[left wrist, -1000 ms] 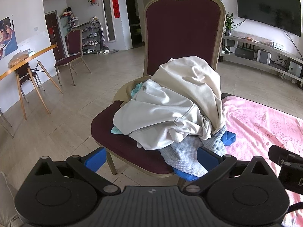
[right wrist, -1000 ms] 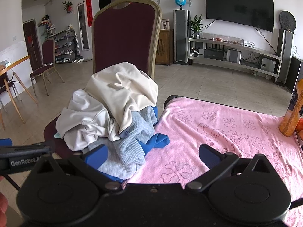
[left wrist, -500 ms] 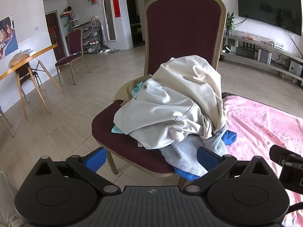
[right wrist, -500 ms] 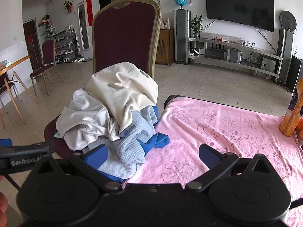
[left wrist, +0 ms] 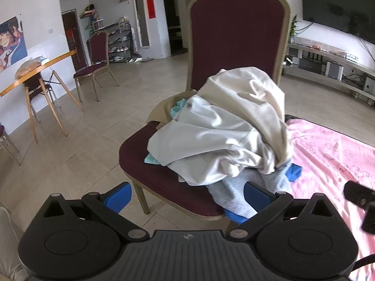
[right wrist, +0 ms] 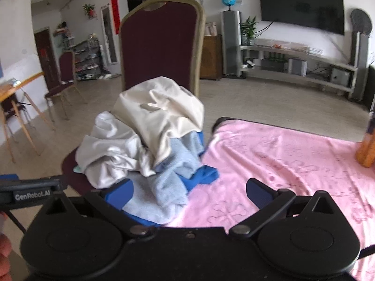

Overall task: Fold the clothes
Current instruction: 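Reach both grippers into the pile and grasp the beige sweatshirt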

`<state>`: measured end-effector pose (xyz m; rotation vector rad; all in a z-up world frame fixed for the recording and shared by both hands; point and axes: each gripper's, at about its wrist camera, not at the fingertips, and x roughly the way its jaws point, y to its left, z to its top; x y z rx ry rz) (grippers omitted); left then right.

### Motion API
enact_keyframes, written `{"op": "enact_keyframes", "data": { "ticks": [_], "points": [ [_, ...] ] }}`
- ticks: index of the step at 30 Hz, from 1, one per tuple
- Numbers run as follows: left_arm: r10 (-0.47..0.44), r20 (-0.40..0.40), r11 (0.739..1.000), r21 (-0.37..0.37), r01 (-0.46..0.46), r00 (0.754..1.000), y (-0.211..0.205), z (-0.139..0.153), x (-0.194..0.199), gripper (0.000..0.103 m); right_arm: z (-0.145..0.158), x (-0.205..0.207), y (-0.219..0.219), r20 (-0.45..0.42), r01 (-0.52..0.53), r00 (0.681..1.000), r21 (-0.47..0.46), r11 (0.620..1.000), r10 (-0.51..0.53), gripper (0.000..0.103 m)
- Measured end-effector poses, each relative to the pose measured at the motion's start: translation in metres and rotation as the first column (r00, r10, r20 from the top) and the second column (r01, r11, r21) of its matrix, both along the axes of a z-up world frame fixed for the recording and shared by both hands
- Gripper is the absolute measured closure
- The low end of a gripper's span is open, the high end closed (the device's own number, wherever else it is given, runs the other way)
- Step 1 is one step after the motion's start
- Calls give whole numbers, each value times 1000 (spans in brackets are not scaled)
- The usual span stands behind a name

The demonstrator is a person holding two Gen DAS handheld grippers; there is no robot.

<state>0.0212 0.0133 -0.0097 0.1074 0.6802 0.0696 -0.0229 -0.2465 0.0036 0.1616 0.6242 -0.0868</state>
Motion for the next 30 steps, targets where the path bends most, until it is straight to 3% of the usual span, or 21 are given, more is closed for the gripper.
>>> {"op": "enact_keyframes", "data": {
  "ticks": [7, 10, 12, 14, 21, 22, 23, 26, 30],
  "points": [
    [46, 14, 999, -20, -46, 999, 20, -4, 35, 0, -2, 58, 10, 33, -57, 998, -31, 998, 58, 0],
    [34, 14, 999, -32, -34, 999, 26, -7, 53, 1, -7, 92, 8, 17, -89, 996, 38, 995, 88, 1],
    [28, 8, 999, -43, -28, 1000, 28, -10, 63, 1, -14, 113, 6, -10, -120, 993, 94, 988, 121, 10],
    [32, 4, 999, -40, -32, 999, 28, -14, 73, 1, -23, 135, 6, -53, -154, 985, 143, 978, 163, 35],
    [32, -25, 999, -35, -33, 999, 30, -27, 95, 1, -55, 182, 9, -163, -140, 970, 241, 960, 183, 63],
    [32, -28, 999, -35, -33, 999, 31, -28, 97, 1, -57, 185, 10, -164, -144, 968, 249, 958, 189, 76],
    [32, -32, 999, -34, -34, 999, 31, -30, 99, 1, -53, 185, 11, -154, -141, 971, 247, 959, 183, 97],
    [45, -20, 998, -37, -46, 999, 37, -26, 98, 1, -38, 183, 15, -97, -144, 981, 230, 963, 169, 97],
    [60, 16, 997, -41, -59, 998, 45, -5, 90, 1, 17, 184, 16, 58, -133, 991, 213, 968, 123, 98]
  ]
}}
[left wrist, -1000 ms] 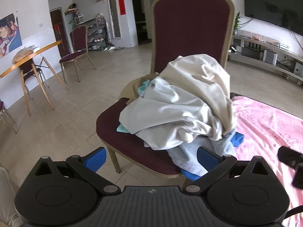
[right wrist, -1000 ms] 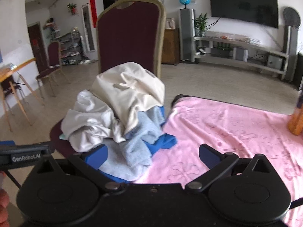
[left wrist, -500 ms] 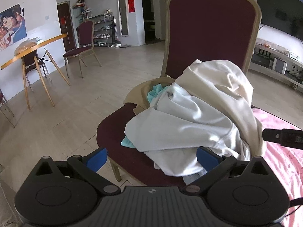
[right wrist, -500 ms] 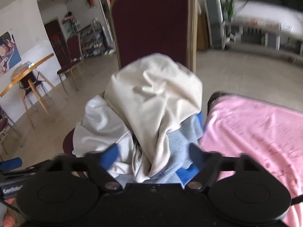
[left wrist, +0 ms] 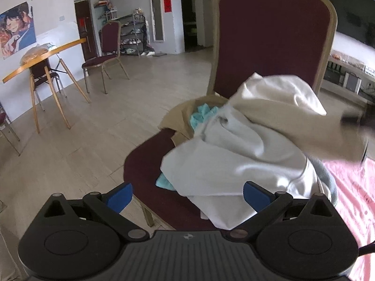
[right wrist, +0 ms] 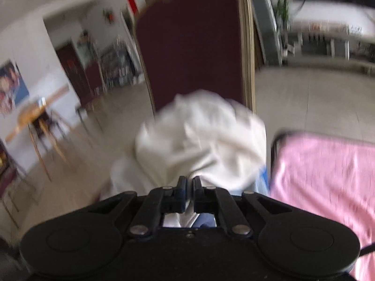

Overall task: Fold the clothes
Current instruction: 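Reach both grippers into the pile and grasp the beige sweatshirt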

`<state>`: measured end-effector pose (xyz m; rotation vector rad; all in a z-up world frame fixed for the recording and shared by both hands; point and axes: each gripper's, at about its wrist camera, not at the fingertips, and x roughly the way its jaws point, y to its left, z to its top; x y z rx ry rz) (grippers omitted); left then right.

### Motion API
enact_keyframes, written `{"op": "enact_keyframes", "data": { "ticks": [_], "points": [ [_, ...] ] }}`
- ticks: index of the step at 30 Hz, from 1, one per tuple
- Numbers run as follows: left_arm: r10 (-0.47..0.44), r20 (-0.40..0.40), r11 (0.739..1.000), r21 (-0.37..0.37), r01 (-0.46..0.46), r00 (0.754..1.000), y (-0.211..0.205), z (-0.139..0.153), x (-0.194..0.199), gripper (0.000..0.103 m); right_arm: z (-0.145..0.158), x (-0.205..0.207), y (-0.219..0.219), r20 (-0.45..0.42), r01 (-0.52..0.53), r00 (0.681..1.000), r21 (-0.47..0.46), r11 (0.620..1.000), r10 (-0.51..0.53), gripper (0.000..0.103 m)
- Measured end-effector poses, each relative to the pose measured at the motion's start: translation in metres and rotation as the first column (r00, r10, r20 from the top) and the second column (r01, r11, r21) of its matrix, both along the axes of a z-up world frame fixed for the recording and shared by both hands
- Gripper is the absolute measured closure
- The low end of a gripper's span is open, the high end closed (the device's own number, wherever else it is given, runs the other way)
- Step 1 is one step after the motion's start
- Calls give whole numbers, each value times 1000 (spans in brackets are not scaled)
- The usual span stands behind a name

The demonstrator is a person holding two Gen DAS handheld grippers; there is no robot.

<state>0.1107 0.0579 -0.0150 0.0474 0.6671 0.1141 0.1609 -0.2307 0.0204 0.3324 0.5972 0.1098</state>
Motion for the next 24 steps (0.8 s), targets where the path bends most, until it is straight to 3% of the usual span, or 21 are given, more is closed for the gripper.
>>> {"op": "enact_keyframes", "data": {
  "ticks": [4, 7, 9, 11, 14, 17, 18, 21, 24],
  "points": [
    [14, 43, 1000, 0, -14, 999, 7, 24, -10, 1, 69, 11, -2, 122, 70, 990, 5, 998, -70, 99],
    [22, 101, 1000, 2, -22, 995, 11, 46, -21, 1, 127, 2, -9, 267, 143, 954, 3, 990, -139, 100],
    [18, 136, 1000, 3, -19, 991, 11, 59, -29, 1, 171, -12, -19, 371, 209, 908, 5, 978, -195, 102],
    [6, 164, 1000, -7, -5, 986, 8, 68, -36, 1, 211, -43, -35, 506, 277, 825, 25, 960, -251, 103],
    [-40, 184, 999, -28, 46, 982, -6, 75, -45, 1, 257, -97, -57, 617, 369, 734, -10, 929, -284, 103],
    [-108, 177, 993, -36, 116, 978, -29, 74, -52, 0, 259, -125, -72, 570, 439, 770, -147, 886, -287, 103],
    [-129, 166, 990, -31, 136, 978, -37, 70, -53, 0, 247, -129, -77, 520, 429, 806, -185, 884, -282, 103],
    [-189, 128, 981, -12, 192, 974, -63, 55, -57, 0, 186, -141, -90, 362, 349, 896, -221, 911, -255, 97],
    [-235, 75, 972, -6, 236, 969, -84, 32, -57, 0, 110, -143, -92, 183, 248, 961, -234, 940, -208, 82]
  ]
}}
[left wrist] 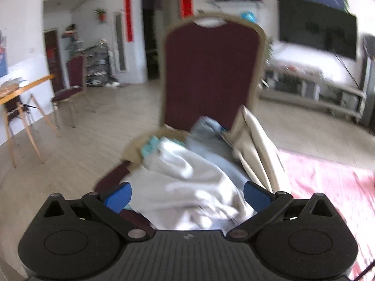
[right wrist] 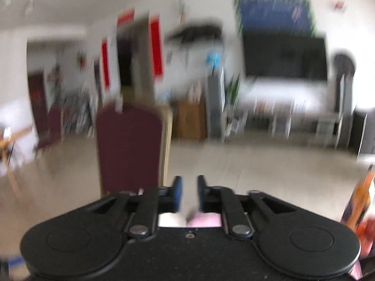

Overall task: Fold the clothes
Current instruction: 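Reach both grippers into the pile and grasp the beige sweatshirt, then lift the beige sweatshirt with both grippers and drop it onto the pink towel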

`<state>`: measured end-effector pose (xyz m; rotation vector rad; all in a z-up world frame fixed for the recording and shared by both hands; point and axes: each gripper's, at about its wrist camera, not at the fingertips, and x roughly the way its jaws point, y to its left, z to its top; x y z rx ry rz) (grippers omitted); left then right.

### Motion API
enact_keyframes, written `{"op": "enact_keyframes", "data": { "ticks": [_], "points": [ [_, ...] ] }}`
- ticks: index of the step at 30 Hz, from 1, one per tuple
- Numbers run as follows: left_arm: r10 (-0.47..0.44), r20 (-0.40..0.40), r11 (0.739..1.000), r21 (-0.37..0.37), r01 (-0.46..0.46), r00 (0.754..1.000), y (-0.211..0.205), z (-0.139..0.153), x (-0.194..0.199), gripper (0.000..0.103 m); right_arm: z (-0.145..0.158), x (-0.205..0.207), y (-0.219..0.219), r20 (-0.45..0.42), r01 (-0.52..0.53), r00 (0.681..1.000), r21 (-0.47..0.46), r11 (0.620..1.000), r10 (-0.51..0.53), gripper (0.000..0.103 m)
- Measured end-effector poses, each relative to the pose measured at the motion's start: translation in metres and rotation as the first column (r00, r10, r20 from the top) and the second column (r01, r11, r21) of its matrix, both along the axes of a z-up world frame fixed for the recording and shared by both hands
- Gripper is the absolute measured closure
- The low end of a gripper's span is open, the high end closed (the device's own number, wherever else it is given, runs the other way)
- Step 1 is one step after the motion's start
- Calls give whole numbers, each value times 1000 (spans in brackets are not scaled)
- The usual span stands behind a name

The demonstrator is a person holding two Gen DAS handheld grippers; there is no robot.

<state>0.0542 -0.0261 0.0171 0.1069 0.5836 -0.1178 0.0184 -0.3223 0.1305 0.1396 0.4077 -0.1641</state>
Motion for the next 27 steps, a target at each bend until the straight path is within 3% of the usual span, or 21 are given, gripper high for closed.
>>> {"op": "enact_keyframes", "data": {
  "ticks": [5, 7, 9, 10, 12, 13, 16, 22, 23, 24, 25, 27],
  "points": [
    [-4, -91, 1000, 28, 7, 996, -23, -47, 17, 0, -106, 28, 17, -232, -87, 966, 123, 989, 114, 59],
    [17, -111, 999, 41, -13, 994, -24, -61, 28, 0, -127, 44, 25, -277, -95, 951, 160, 983, 137, 53],
    [44, -114, 998, 45, -40, 993, -22, -71, 38, 0, -147, 67, 31, -281, -110, 946, 183, 977, 159, 36],
    [55, -109, 998, 47, -50, 992, -21, -74, 44, 0, -153, 79, 36, -278, -124, 944, 195, 973, 176, 18],
    [71, -97, 997, 49, -67, 993, -18, -79, 54, 0, -159, 105, 44, -273, -150, 942, 182, 972, 196, 15],
    [78, -91, 996, 50, -74, 993, -17, -81, 58, 0, -158, 120, 44, -272, -165, 940, 163, 973, 205, 17],
    [92, -78, 995, 42, -89, 993, -13, -85, 70, 0, -162, 157, 56, -293, -189, 930, 137, 972, 222, 37],
    [85, -63, 996, 17, -84, 994, -8, -89, 82, 0, -186, 217, 78, -383, -188, 902, 70, 980, 200, 33],
    [80, -61, 997, 19, -79, 995, -8, -88, 81, 0, -187, 219, 80, -376, -180, 908, 52, 982, 186, 38],
    [74, -59, 997, 22, -73, 996, -8, -87, 81, 0, -188, 221, 81, -368, -172, 914, 34, 985, 172, 52],
    [69, -55, 997, 27, -68, 996, -9, -87, 79, 0, -189, 223, 82, -360, -163, 919, 17, 986, 158, 99],
    [44, -42, 999, 25, -43, 998, -14, -80, 70, 0, -177, 222, 67, -309, -104, 941, 118, 988, 136, 97]
  ]
}}
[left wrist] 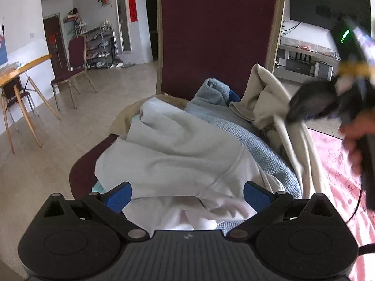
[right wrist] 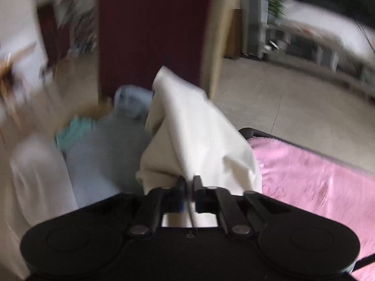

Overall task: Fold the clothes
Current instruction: 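Lift the beige sweatshirt with both grippers and drop it onto the pink towel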

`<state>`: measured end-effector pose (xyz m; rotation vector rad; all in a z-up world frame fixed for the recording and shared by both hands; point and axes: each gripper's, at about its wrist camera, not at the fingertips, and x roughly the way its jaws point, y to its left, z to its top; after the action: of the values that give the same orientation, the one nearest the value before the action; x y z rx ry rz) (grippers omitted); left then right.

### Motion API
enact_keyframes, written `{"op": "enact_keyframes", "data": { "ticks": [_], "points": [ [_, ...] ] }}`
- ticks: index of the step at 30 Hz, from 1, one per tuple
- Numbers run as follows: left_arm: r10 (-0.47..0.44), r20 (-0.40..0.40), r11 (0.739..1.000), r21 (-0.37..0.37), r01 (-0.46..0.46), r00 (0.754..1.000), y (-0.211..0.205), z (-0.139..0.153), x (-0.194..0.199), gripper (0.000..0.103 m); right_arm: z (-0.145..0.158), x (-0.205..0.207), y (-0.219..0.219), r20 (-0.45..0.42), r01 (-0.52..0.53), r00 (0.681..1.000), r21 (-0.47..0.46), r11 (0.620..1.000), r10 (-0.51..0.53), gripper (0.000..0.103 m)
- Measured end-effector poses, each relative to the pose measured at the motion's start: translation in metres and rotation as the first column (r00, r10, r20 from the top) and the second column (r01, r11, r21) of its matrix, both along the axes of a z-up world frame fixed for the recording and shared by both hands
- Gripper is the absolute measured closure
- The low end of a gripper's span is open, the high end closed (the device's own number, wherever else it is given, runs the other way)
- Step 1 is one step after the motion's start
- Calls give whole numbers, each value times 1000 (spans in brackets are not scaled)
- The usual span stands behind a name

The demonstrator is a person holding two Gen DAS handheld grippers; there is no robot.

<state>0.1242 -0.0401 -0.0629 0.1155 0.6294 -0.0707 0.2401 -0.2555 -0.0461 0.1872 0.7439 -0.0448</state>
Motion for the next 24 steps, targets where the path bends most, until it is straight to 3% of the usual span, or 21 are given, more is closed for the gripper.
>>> {"op": "enact_keyframes", "data": {
  "ticks": [3, 5, 7, 9, 11, 14, 17, 19, 21, 24],
  "points": [
    [-41, 20, 999, -3, 41, 999, -9, 11, -15, 0, 45, -25, -32, 134, 95, 985, 78, 992, -105, 97],
    [-68, 34, 998, -5, 68, 997, -16, 18, -25, 0, 80, -54, -69, 204, 166, 957, 193, 967, -205, 97],
    [-94, 48, 995, -7, 95, 994, -22, 25, -36, 0, 106, -94, -112, 249, 247, 911, 309, 918, -329, 97],
    [-121, 62, 993, -8, 122, 991, -28, 32, -46, 0, 115, -155, -159, 259, 315, 851, 443, 839, -457, 97],
    [-148, 75, 989, -9, 149, 986, -34, 39, -56, 0, 102, -224, -198, 231, 397, 776, 545, 739, -587, 97],
    [-203, 81, 979, -2, 204, 976, -50, 45, -73, 0, 49, -310, -235, 78, 556, 676, 599, 577, -733, 92],
    [-313, 10, 950, 0, 313, 950, -88, 30, -94, 0, -15, -370, -260, -128, 698, 650, 490, 523, -749, 76],
    [-375, -41, 927, -25, 374, 926, -113, 17, -104, 0, -42, -403, -263, -189, 743, 630, 428, 515, -753, 75],
    [-418, -83, 908, -47, 416, 905, -136, 5, -111, 0, -60, -425, -258, -193, 742, 642, 401, 538, -742, 68],
    [-463, -132, 886, -84, 455, 877, -163, -13, -115, 1, -64, -440, -250, -162, 698, 693, 397, 596, -703, 57]
  ]
}}
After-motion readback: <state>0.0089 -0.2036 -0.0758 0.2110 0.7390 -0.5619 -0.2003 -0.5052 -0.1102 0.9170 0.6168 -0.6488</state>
